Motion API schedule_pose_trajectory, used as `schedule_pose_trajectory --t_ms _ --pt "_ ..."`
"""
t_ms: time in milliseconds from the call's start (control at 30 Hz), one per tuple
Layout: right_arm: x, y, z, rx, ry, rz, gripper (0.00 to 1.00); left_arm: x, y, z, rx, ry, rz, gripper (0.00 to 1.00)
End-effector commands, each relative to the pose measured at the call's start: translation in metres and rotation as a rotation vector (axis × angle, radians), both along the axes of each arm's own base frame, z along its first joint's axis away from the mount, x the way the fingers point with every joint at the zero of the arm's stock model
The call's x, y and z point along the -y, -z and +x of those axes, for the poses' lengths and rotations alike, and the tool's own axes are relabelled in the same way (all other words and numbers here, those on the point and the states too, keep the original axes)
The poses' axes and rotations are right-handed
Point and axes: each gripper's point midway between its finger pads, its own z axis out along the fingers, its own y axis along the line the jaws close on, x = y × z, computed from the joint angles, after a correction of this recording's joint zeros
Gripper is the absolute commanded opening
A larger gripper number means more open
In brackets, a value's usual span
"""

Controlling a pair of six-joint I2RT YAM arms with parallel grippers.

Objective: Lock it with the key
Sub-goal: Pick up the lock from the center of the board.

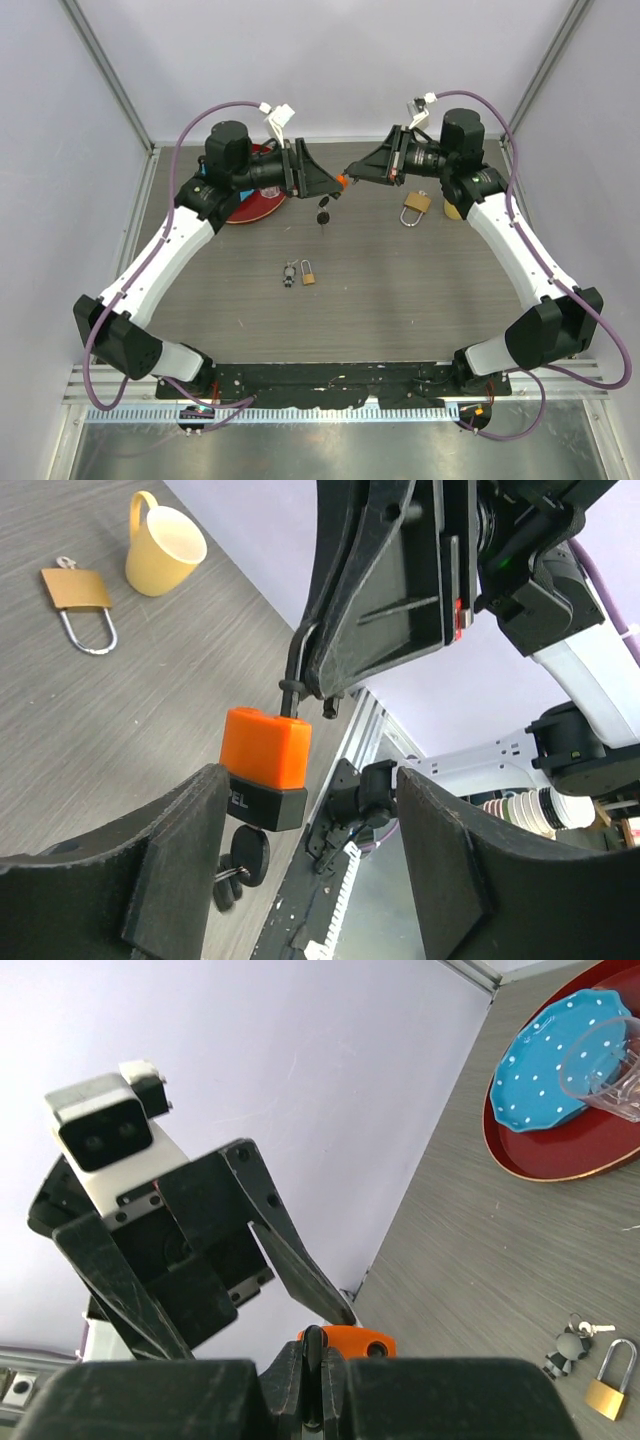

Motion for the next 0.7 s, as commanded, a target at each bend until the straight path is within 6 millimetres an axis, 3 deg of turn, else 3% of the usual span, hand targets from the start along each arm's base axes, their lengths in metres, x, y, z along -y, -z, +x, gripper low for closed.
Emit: schedule_pose_trajectory --t_ms 0,167,433,533,567,667 --pt "-0.003 -0.042 -0.002 0.092 -0.006 0.076 0.02 0.006 -0.010 -0.014 0.041 0.049 -0.037 0.69" --pt "-0.004 -0.047 -0.006 0.093 -0.029 0.109 0.02 0.014 -0.001 -0.016 0.029 0.059 -0.030 0.61" --pt "-0.005 -0.036 -0.008 0.061 -0.044 0.103 0.02 0.019 -0.009 -0.013 0.038 0.065 -0.073 0.48" --pt "-0.005 -0.035 -0.008 0.077 -0.048 0.107 0.02 0.022 -0.010 -0.012 0.040 0.072 -0.083 0.34" --pt "-0.005 -0.034 -0.009 0.073 -0.051 0.107 0.02 0.022 -0.011 -0.013 0.033 0.079 -0.089 0.20" --pt "-0.005 -0.031 -0.009 0.080 -0.056 0.102 0.03 0.024 -0.012 -0.012 0.021 0.080 -0.106 0.00"
